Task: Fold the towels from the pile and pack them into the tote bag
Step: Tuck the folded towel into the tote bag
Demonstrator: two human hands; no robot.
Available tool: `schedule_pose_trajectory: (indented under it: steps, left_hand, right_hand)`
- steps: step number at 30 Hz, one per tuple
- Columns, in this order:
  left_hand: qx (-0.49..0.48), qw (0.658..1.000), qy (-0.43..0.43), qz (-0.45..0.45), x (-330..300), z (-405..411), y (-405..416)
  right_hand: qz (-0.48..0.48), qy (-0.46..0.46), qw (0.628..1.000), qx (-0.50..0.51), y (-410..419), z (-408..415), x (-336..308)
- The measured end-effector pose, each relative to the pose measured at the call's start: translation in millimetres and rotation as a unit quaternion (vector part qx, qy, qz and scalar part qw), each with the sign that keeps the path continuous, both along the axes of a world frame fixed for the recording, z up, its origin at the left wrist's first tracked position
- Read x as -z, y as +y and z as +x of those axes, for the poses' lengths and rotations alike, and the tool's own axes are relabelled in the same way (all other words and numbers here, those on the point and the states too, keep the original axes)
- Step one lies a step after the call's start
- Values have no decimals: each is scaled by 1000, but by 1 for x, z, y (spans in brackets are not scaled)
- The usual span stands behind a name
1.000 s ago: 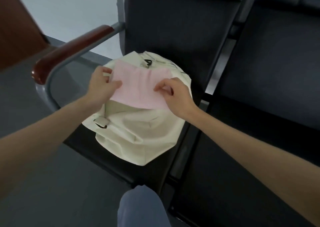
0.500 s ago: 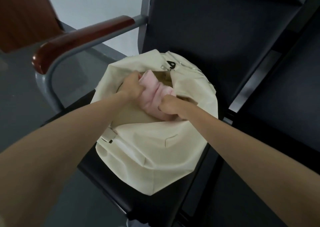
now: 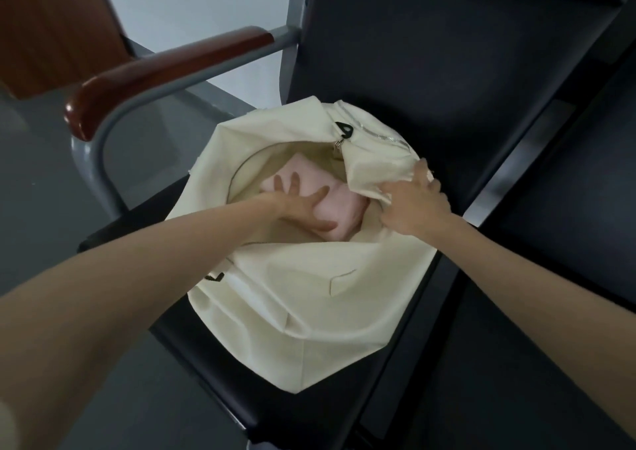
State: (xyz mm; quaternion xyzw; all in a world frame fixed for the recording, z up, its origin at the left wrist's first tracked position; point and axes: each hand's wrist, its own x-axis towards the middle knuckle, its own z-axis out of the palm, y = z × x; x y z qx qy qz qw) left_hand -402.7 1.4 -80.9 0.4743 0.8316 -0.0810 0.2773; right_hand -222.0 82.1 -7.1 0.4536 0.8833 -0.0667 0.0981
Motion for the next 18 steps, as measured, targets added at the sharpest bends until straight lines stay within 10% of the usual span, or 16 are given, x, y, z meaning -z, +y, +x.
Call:
schedule_pose_trajectory:
  steps: [18]
  left_hand:
    - [-69,995,25,64,12,2,64]
  right_hand:
    - [31,21,999,15,9,16,-5]
